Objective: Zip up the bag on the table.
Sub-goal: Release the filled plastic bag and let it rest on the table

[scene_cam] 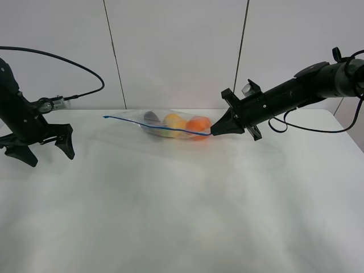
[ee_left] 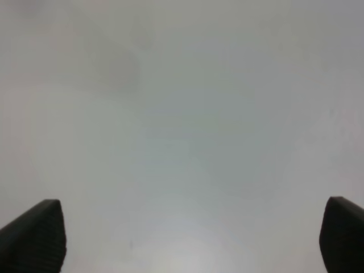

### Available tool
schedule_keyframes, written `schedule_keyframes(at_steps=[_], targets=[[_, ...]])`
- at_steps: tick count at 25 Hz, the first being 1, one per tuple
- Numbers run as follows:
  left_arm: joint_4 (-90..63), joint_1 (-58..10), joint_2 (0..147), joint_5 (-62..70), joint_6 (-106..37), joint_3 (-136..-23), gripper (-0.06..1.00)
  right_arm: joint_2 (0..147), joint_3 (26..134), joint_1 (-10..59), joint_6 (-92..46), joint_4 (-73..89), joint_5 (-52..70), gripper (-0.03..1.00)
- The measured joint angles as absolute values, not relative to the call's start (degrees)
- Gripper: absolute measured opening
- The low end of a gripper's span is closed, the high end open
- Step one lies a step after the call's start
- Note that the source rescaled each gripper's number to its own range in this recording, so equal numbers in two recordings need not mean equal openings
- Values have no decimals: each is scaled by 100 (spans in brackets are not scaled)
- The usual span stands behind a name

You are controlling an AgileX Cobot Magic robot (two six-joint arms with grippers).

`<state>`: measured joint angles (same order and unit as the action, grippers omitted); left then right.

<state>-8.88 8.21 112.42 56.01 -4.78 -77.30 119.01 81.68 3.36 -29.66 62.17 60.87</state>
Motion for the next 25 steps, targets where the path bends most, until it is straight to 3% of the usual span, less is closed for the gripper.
schedule_keyframes(at_steps=[13,25], targets=[[-618,336,11039,6887,-484,-7529,100,11901,8168,336,-2966,6212,6126,0],[-399,336,8027,6849,-379,-5351,100,11901,8168,336,-2971,6212,6180,0]])
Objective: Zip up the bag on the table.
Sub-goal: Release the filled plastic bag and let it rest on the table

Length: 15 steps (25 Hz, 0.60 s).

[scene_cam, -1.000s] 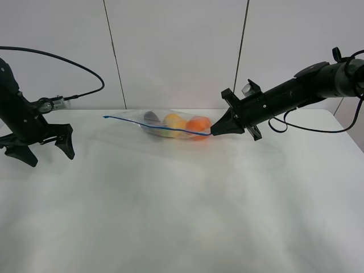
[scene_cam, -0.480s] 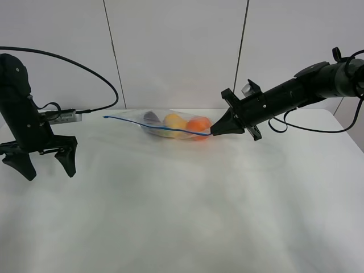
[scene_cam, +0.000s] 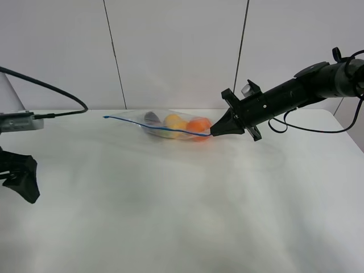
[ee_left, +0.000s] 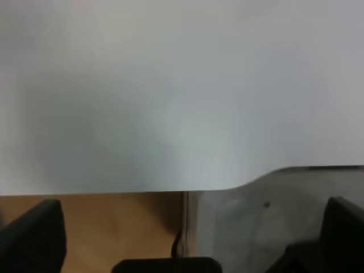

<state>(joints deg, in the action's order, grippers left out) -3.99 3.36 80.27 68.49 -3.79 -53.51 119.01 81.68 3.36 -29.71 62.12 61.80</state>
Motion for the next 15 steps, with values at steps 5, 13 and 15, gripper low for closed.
schedule_keyframes(at_steps=[5,13,15], targets=[[-562,336,6450,6412,-373,-4927,100,11901,8168,336,-2971,6212,6185,0],[-657,336,4885,6393,-373,-4144,100,11901,8168,336,-2971,6212,6185,0],[-657,336,4595,6393,-373,-3750,100,11901,8168,336,-2971,6202,6185,0]])
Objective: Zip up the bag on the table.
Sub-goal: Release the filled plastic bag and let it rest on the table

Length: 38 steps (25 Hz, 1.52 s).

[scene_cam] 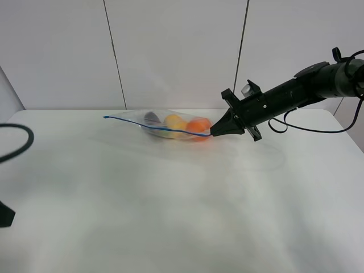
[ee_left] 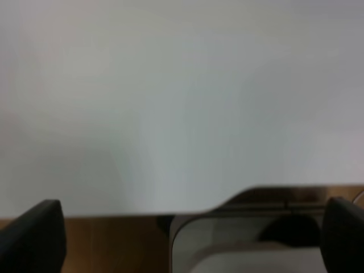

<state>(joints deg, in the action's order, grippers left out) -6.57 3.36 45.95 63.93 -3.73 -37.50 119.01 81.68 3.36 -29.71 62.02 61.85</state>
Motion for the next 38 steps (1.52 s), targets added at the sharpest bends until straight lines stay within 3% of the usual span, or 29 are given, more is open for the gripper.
schedule_keyframes(at_steps=[6,24,30,33,36,38], targets=[[-404,336,3472,6219,-373,-2890,100,11901,8168,336,-2971,6195,6185,0],[-359,198,226,6109,-378,-2820,100,11901,8168,336,-2976,6173,6185,0],[-366,198,-13,6114,-378,-2820,100,11901,8168,336,-2898,6051,6185,4],[-370,198,-13,6114,-378,-2820,100,11901,8168,336,-2783,5815,6215,27],[-372,198,-13,6114,-378,-2820,100,11901,8168,336,-2685,5607,6262,75],[-372,198,-13,6114,-378,-2820,100,11901,8223,336,-2680,5442,6373,90]])
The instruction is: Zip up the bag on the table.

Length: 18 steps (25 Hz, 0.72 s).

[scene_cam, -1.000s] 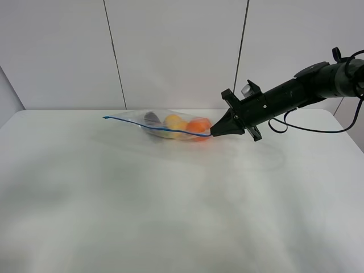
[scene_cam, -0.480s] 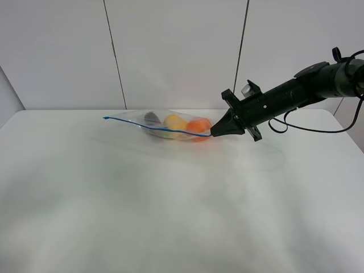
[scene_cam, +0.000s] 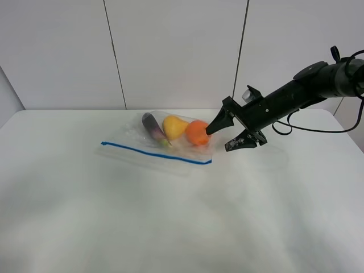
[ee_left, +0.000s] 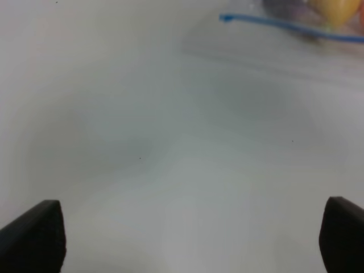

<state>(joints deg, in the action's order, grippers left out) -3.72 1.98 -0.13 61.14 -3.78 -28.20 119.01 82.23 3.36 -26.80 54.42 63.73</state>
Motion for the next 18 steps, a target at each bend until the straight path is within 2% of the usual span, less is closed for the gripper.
schedule_keyframes(at_steps=[2,4,9,13,18], targets=[[-372,198,-13,6114,-378,-2820,100,11901,8412,336,-2594,5102,6498,96],[-372,198,-13,6114,-378,-2820,100,11901,8741,336,-2324,4492,6618,98],[-372,198,-13,6114,-378,-2820,100,11903,9722,438,-1286,2416,6678,99],[-372,198,-13,6114,-378,-2820,100,11903,10012,466,-789,965,6832,99],[-372,198,-13,6114,-378,-2820,100,11903,10025,155,-712,422,6953,99]])
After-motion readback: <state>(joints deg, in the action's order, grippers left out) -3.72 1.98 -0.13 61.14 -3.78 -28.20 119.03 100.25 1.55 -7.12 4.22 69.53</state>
